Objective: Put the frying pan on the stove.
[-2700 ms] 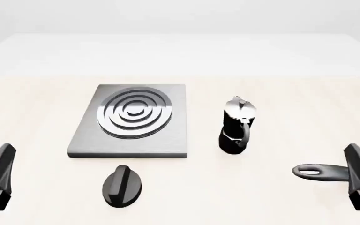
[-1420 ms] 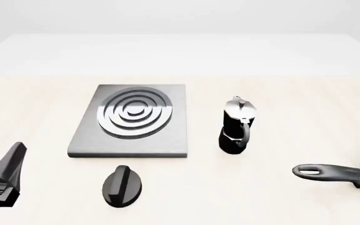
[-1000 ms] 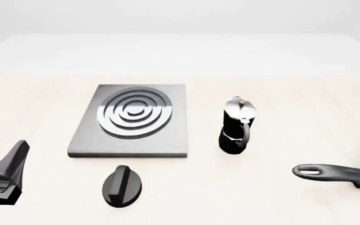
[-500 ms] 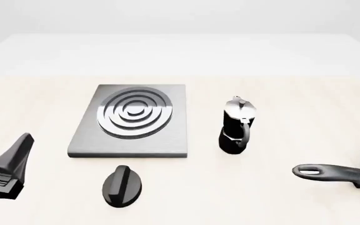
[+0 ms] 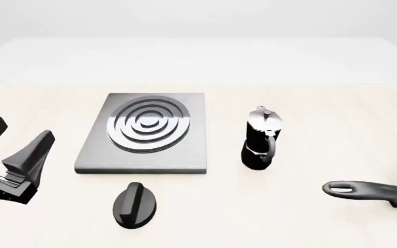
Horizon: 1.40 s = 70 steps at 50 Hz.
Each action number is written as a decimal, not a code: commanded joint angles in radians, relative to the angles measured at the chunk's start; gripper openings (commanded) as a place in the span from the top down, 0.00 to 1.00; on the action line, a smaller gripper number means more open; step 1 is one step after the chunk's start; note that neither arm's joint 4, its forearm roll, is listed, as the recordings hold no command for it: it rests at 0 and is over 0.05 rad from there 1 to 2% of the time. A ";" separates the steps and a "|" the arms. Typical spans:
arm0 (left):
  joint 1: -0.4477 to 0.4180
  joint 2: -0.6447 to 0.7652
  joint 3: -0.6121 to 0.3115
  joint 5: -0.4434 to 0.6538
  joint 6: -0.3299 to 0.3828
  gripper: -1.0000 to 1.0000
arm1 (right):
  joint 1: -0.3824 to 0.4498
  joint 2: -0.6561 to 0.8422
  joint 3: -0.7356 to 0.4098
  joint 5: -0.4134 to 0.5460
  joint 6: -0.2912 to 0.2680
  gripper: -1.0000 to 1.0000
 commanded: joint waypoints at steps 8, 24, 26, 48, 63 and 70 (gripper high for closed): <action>-0.163 0.238 -0.111 -0.114 0.039 0.00 | -0.009 0.000 -0.090 0.035 0.013 0.00; -0.287 0.444 -0.187 -0.219 0.043 0.00 | -0.005 0.000 -0.113 0.044 0.014 0.00; -0.299 0.458 -0.195 -0.223 0.042 0.00 | -0.006 0.000 -0.115 0.044 0.014 0.00; -0.484 0.708 -0.356 -0.276 0.062 0.00 | -0.004 0.000 -0.151 0.066 0.017 0.00; -0.542 0.786 -0.413 -0.287 0.059 0.00 | -0.007 0.000 -0.154 0.066 0.016 0.00; -0.567 0.825 -0.443 -0.294 0.053 0.00 | -0.008 0.000 -0.149 0.063 0.018 0.00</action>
